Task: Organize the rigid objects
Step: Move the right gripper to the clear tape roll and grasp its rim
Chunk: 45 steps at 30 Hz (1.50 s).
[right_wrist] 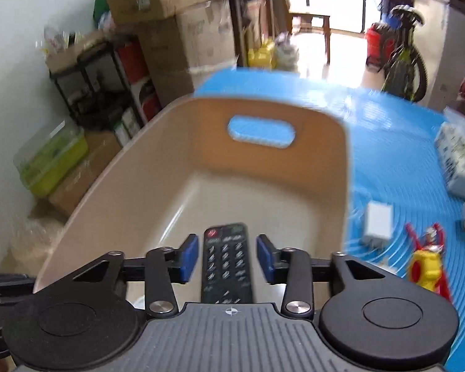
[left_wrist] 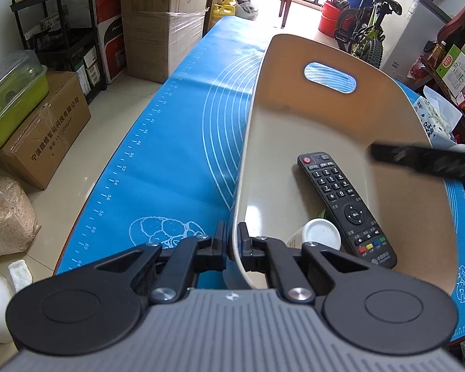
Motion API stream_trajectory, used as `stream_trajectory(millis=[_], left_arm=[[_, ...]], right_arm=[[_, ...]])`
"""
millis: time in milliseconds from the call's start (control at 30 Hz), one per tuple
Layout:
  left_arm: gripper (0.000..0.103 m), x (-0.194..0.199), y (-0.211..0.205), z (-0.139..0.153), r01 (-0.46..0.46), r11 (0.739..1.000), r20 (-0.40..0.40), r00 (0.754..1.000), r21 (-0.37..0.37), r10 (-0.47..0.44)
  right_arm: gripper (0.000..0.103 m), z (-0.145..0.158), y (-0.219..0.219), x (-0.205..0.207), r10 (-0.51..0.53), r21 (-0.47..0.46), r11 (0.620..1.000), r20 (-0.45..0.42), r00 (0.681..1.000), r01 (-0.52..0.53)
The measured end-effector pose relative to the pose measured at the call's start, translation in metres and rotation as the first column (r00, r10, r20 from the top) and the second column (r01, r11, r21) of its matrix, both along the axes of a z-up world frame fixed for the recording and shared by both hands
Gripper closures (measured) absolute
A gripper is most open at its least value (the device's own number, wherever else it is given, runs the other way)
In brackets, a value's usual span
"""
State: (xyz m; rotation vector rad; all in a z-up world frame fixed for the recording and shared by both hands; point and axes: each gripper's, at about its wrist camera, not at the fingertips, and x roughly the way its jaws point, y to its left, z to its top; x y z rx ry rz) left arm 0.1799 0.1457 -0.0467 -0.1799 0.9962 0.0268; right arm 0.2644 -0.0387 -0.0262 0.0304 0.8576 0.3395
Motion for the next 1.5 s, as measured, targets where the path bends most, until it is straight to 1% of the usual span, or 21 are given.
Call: stream_trajectory(millis=[67, 167, 300, 400, 500, 667, 733, 833, 1000, 1100, 1200, 1267, 1367, 1400, 1433, 1500], left_arm=[[0.095, 0.000, 0.000, 0.000, 0.000, 1.000, 0.000, 1.000, 0.001, 0.000], [0.095, 0.000, 0.000, 0.000, 0.000, 1.000, 0.000, 1.000, 0.000, 0.000], [0.095, 0.000, 0.000, 0.000, 0.000, 1.000, 0.000, 1.000, 0.001, 0.000], [0.095, 0.000, 0.000, 0.000, 0.000, 1.000, 0.000, 1.000, 0.000, 0.000], [0.095, 0.000, 0.000, 0.000, 0.000, 1.000, -0.001, 1.000, 0.000, 0.000], [0.095, 0.000, 0.001, -0.001, -0.002, 1.000, -0.004, 1.000, -0.001, 0.002], [0.095, 0.001, 0.002, -0.001, -0.002, 1.000, -0.004, 1.000, 0.001, 0.002], [0.096, 0.000, 0.002, -0.001, -0.001, 1.000, -0.004, 1.000, 0.003, 0.001], [0.096, 0.001, 0.002, -0.001, -0.006, 1.000, -0.006, 1.000, -0.002, 0.006], [0.096, 0.002, 0.002, -0.001, -0.006, 1.000, -0.009, 1.000, 0.000, 0.006], [0.096, 0.003, 0.002, -0.001, -0.006, 1.000, -0.009, 1.000, -0.002, 0.006], [0.096, 0.003, 0.002, -0.002, -0.007, 1.000, -0.010, 1.000, -0.004, 0.007], [0.096, 0.003, 0.002, -0.002, -0.007, 1.000, -0.010, 1.000, -0.004, 0.007], [0.096, 0.004, 0.002, -0.002, -0.008, 1.000, -0.010, 1.000, -0.005, 0.008], [0.096, 0.004, 0.002, -0.002, -0.008, 1.000, -0.011, 1.000, -0.005, 0.008], [0.096, 0.004, 0.002, -0.002, -0.008, 1.000, -0.011, 1.000, -0.005, 0.008]], right_arm=[[0.042, 0.014, -0.018, -0.001, -0.028, 0.027, 0.999, 0.041, 0.999, 0.027], [0.039, 0.029, -0.049, 0.001, -0.092, 0.041, 0.995, 0.095, 0.991, 0.088], [0.034, 0.031, -0.095, 0.007, -0.194, 0.024, 0.981, 0.126, 0.973, 0.193], [0.034, 0.018, -0.131, 0.016, -0.286, 0.024, 0.958, 0.118, 0.951, 0.285], [0.034, -0.003, -0.161, 0.029, -0.363, 0.008, 0.931, 0.115, 0.925, 0.365], [0.034, -0.038, -0.195, 0.051, -0.473, 0.007, 0.881, 0.058, 0.879, 0.474], [0.033, -0.049, -0.203, 0.057, -0.489, 0.006, 0.872, 0.064, 0.870, 0.490], [0.033, -0.065, -0.209, 0.070, -0.500, -0.032, 0.863, 0.087, 0.861, 0.504], [0.033, -0.082, -0.217, 0.090, -0.525, -0.048, 0.847, 0.085, 0.847, 0.530], [0.033, -0.092, -0.216, 0.099, -0.525, -0.051, 0.847, 0.084, 0.847, 0.529], [0.033, -0.096, -0.213, 0.106, -0.524, -0.034, 0.847, 0.114, 0.844, 0.531], [0.036, -0.098, -0.213, 0.110, -0.528, -0.010, 0.846, 0.125, 0.840, 0.533], [0.065, -0.102, -0.211, 0.115, -0.521, -0.015, 0.850, 0.118, 0.846, 0.526], [0.082, -0.103, -0.210, 0.115, -0.515, -0.015, 0.854, 0.118, 0.849, 0.520], [0.084, -0.102, -0.208, 0.114, -0.514, -0.023, 0.854, 0.126, 0.849, 0.520], [0.084, -0.100, -0.207, 0.110, -0.504, -0.017, 0.860, 0.138, 0.853, 0.511]])
